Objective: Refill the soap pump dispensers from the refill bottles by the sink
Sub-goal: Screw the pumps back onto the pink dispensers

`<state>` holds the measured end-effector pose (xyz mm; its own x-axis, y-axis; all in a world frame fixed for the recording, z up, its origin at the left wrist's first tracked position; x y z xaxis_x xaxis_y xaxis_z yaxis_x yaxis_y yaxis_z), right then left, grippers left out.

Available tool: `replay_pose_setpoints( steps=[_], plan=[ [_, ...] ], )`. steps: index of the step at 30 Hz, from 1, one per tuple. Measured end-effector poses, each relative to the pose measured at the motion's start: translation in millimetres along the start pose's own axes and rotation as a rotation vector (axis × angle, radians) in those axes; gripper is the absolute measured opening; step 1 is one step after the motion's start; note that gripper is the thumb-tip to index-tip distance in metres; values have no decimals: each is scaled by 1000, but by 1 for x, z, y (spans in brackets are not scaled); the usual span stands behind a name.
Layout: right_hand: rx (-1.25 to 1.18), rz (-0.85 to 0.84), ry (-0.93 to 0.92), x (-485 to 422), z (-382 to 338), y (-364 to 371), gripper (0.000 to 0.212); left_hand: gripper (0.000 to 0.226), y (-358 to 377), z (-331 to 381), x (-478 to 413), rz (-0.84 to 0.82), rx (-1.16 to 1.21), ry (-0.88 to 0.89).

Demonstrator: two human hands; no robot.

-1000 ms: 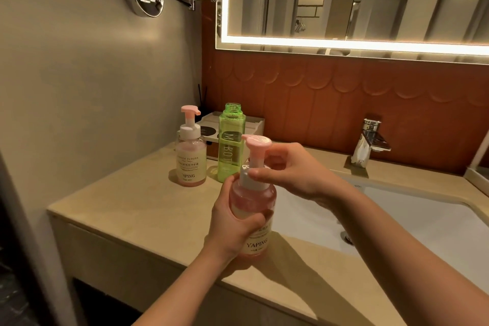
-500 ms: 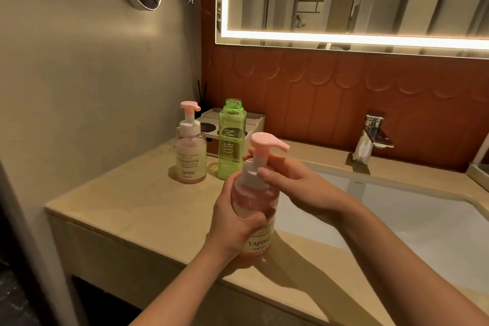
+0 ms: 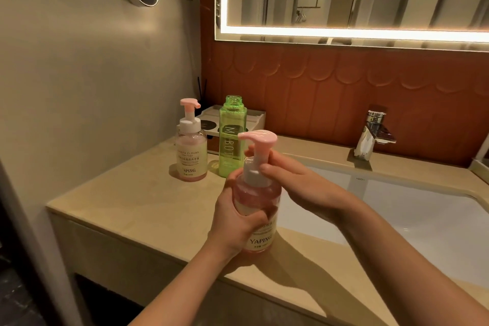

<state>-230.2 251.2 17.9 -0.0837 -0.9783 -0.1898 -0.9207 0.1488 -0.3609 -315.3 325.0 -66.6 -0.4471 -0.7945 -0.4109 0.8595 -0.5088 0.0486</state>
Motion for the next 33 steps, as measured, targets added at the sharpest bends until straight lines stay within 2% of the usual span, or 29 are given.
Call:
replay_pose_setpoints(
  steps=[2, 4, 7, 9, 11, 13, 15, 16, 17, 19, 22, 24, 27, 28, 30, 32, 33],
  plan=[
    [111, 78, -90, 2, -4, -7, 16, 75, 1, 0, 1, -3, -9, -1],
    [246, 219, -145, -3, -10, -12, 25, 81, 2, 0, 0, -6, -15, 2],
    [459, 420, -142, -15, -11, -11, 49, 85, 0, -2, 1, 14, -8, -11],
    [633, 533, -120, -22, -7, -2, 54, 82, 1, -3, 1, 27, -16, -25],
    [695, 567, -140, -24, -3, 6, 54, 76, 2, -1, 1, 18, -36, -11],
    [475, 419, -115, -21, -2, 7, 46, 75, 3, 0, 0, 3, -53, 4],
    [59, 125, 18, -13, 0, 6, 20, 76, 1, 1, 1, 7, -47, 11],
    [-71, 23, 71, -8, 3, 2, 17, 77, 1, 0, 2, 5, -46, 13],
    [-105, -43, 73, -6, 4, -2, 19, 78, 1, 1, 2, -5, -42, 17],
    [-13, -55, 24, -6, 3, -9, 24, 77, 3, 3, 3, -25, -35, 28],
    [238, 53, -67, -9, -8, -15, 27, 79, 3, 3, 2, -33, -34, 34],
    [319, 151, -116, -6, -14, -13, 29, 83, 2, 3, 3, -23, -39, 47],
    [519, 463, -190, 4, -16, -2, 26, 78, 3, 2, 3, 38, -24, 45],
    [632, 576, -197, 7, -16, 3, 30, 77, 5, 2, 3, 45, -14, 46],
    [883, 731, -199, 10, -18, 9, 50, 76, 7, 4, 4, 26, -11, 54],
    [983, 762, -229, 8, -16, 6, 70, 73, 6, 4, 5, -9, -3, 49],
    [905, 697, -223, 4, -15, 3, 74, 71, 4, 4, 5, -36, 17, 39]
  ],
)
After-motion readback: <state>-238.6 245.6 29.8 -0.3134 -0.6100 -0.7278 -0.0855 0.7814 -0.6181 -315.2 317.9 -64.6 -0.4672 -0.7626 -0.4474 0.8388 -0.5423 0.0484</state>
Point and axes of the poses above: each hand's wrist, its own x-axis away from the middle knuckle, its own y-axis out of the palm, z = x × y, the point moved 4 cm from there along -x, towards the middle knuckle, and after that the axes turned 5 degrees about z, right-handed, at the moved point
